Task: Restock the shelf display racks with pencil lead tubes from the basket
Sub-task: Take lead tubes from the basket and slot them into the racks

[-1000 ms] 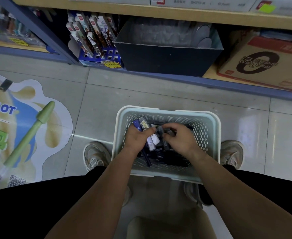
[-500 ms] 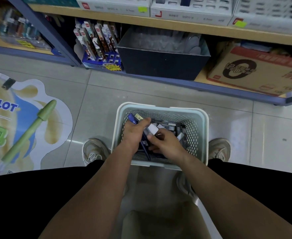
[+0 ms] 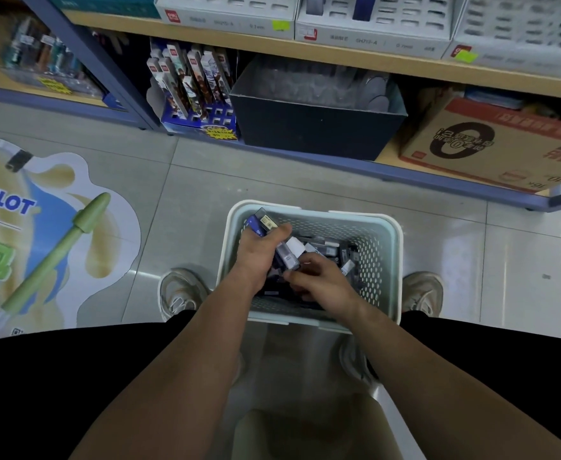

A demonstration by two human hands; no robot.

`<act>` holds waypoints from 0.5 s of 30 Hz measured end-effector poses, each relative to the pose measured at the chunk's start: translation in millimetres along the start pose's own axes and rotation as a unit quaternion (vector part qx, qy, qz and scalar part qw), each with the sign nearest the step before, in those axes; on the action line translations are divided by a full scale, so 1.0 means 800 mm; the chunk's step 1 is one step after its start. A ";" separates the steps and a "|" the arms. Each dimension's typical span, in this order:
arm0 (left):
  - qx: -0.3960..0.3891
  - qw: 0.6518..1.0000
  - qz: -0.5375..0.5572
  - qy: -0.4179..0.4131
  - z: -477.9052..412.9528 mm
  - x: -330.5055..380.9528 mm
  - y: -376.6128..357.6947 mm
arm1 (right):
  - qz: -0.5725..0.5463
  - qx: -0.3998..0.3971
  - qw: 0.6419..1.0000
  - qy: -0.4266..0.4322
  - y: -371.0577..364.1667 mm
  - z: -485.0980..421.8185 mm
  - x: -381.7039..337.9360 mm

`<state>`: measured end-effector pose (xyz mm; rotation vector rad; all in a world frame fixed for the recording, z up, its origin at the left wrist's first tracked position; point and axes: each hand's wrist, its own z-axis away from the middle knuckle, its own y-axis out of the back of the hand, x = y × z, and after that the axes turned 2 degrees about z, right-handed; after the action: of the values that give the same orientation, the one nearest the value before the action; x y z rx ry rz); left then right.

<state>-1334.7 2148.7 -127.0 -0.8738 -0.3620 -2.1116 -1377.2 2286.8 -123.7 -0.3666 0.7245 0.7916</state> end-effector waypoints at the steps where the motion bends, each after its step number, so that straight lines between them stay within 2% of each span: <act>1: -0.010 1.000 -0.007 -0.003 0.000 0.001 0.002 | -0.008 -0.001 1.000 0.012 0.004 0.001 -0.003; 4: -0.038 0.999 -0.029 -0.023 0.005 0.004 0.007 | -0.037 0.004 0.999 0.007 0.014 0.001 -0.012; 9: -0.054 0.998 0.001 -0.010 0.015 0.001 0.003 | 0.014 0.043 0.998 0.047 0.012 -0.007 -0.008; 15: -0.040 0.998 0.040 0.026 0.011 0.000 0.012 | -0.096 0.074 0.993 0.001 0.013 -0.005 -0.018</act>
<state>-1323.1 2146.9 -121.6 -0.8631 -0.2119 -2.0827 -1393.9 2284.0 -116.3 -0.2974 0.7342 0.5528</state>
